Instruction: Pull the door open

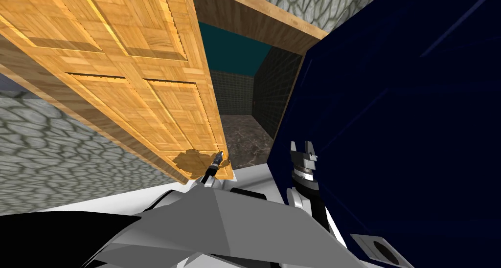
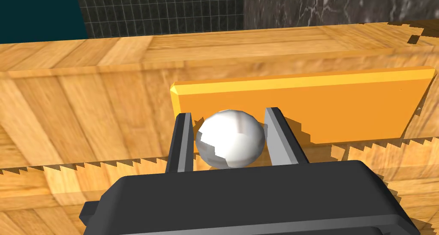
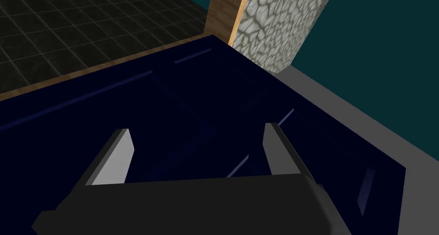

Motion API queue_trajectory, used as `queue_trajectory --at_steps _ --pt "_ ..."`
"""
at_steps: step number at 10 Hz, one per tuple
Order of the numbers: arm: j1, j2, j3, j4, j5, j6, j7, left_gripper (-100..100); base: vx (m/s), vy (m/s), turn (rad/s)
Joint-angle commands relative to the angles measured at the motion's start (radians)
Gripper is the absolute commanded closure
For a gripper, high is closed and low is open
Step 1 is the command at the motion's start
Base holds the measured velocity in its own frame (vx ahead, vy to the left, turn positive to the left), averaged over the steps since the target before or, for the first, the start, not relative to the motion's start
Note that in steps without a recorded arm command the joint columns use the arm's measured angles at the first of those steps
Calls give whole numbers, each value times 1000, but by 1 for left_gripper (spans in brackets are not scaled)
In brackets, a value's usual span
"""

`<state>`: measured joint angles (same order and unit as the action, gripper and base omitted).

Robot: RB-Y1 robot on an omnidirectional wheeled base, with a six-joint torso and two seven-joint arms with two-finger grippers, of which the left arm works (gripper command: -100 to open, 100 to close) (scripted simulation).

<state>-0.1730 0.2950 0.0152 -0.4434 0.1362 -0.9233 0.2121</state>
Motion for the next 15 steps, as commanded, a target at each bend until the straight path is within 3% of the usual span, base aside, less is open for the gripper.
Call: queue_trajectory --at_steps 1,9,12,15 --pt "0 0 0 0 0 0 0 100 -90 7 -20" --pt "18 8 11 -17 -79 -12 54 100 -222 65 -155" --pt "20 8 11 -21 -89 -10 59 100 -197 55 -90" --pt "14 15 -10 -1 -95 -28 75 100 -184 59 -115"
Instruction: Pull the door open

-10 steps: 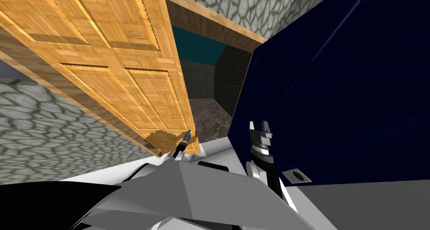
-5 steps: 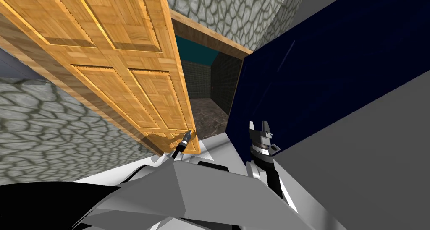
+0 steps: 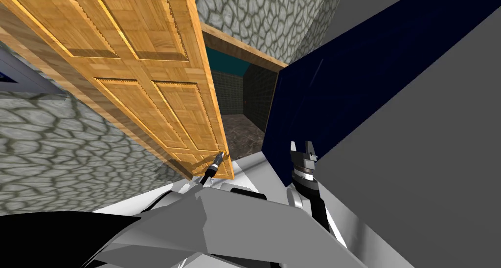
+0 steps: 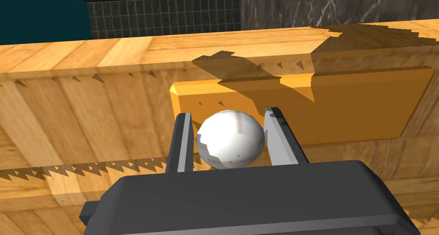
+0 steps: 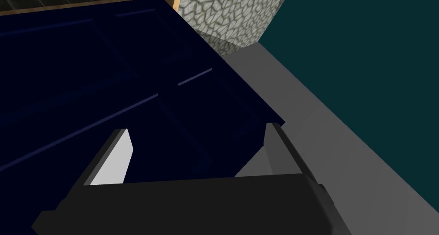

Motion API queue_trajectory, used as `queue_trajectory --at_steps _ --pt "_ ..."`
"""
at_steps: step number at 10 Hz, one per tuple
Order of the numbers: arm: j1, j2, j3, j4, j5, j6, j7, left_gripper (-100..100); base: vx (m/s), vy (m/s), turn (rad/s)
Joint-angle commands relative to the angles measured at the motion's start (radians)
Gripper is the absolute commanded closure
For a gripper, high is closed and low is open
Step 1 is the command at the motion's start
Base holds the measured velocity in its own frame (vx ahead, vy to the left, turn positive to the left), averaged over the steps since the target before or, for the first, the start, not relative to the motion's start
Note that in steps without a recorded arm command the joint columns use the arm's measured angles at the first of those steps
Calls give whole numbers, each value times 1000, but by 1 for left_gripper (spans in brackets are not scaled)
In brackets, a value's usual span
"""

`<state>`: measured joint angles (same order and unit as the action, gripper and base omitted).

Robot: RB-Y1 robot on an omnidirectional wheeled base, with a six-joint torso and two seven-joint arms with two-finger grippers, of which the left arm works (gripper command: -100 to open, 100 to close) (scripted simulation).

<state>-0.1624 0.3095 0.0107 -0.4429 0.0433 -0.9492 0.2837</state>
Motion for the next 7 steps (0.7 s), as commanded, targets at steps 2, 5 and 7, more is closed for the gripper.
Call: queue_trajectory --at_steps 2,5,7 --pt "-4 9 -23 14 -6 -19 16 100 -245 69 -159" --pt "-12 18 -44 32 -10 -38 32 100 -234 86 -133" --pt "-16 23 -54 41 -12 -48 40 100 -217 89 -98"
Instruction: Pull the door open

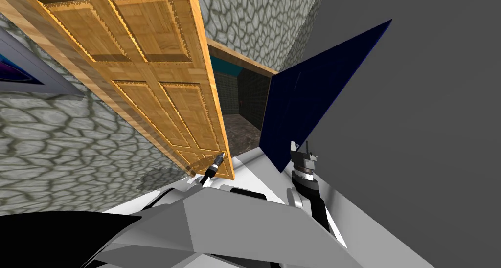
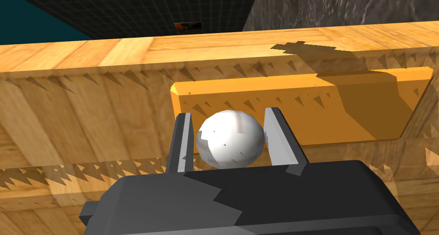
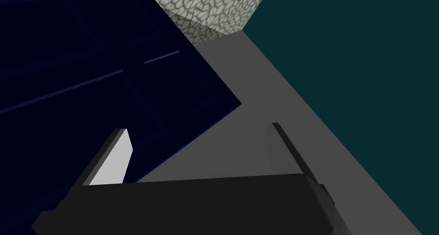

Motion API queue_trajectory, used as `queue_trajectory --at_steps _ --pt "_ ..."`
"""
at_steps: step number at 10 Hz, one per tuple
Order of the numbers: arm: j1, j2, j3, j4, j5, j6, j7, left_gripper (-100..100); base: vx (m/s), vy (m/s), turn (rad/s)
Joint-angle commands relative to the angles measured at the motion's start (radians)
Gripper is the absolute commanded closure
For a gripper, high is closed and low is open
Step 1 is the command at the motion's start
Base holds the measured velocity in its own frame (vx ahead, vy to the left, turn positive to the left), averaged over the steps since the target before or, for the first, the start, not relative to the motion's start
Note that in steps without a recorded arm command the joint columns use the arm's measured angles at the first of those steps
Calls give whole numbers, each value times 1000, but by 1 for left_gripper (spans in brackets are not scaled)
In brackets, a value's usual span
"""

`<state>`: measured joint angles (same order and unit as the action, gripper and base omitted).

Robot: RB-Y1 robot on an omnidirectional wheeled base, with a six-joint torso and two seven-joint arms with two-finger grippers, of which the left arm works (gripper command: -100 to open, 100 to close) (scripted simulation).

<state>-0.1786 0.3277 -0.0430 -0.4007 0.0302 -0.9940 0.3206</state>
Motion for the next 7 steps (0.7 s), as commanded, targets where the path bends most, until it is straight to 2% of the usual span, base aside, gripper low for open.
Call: queue_trajectory --at_steps 1,2,5,6,7 --pt "0 0 0 0 0 0 0 100 -84 34 -35" --pt "12 12 -21 -1 -14 -22 22 100 -135 39 -71" --pt "27 33 -48 -6 -32 -52 52 100 -203 69 -77" --pt "27 33 -48 -6 -32 -52 52 100 -138 26 -18" --pt "36 46 -64 -9 -43 -71 71 100 -155 41 -49"
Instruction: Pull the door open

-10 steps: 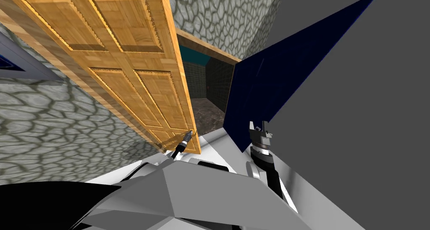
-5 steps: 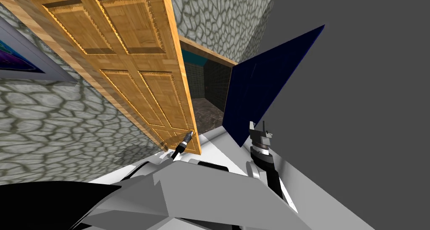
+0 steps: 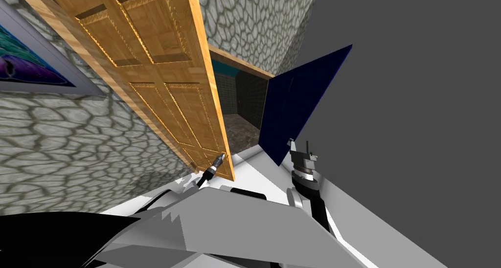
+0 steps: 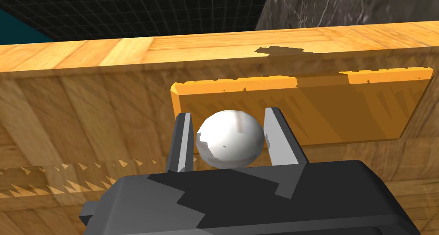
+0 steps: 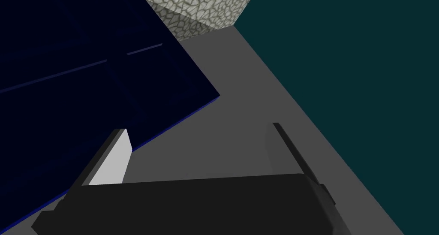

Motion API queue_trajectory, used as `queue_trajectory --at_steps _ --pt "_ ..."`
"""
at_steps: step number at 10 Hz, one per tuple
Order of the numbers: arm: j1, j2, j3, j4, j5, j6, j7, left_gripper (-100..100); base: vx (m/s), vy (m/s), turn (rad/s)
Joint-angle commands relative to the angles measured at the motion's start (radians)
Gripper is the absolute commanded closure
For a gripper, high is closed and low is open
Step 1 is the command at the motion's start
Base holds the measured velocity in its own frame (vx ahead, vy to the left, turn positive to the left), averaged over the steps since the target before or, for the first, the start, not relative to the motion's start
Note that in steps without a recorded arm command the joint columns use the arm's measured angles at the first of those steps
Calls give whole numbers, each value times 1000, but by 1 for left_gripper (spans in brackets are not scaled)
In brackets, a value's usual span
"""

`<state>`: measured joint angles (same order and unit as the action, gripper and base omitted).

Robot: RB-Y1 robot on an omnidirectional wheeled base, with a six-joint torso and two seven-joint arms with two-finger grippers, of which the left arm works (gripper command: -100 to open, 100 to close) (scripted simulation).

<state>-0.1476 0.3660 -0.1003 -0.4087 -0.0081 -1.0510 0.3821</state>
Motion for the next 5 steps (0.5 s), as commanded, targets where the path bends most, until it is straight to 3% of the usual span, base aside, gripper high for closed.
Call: queue_trajectory --at_steps 1,3,4,5 --pt "11 16 -16 -2 -11 -25 21 100 -201 80 -76" --pt "19 28 -32 -5 -22 -43 39 100 -188 71 -51" --pt "14 21 -28 -1 -19 -36 31 100 -83 38 -18" --pt "35 35 -41 4 -27 -72 47 100 -106 61 -124"
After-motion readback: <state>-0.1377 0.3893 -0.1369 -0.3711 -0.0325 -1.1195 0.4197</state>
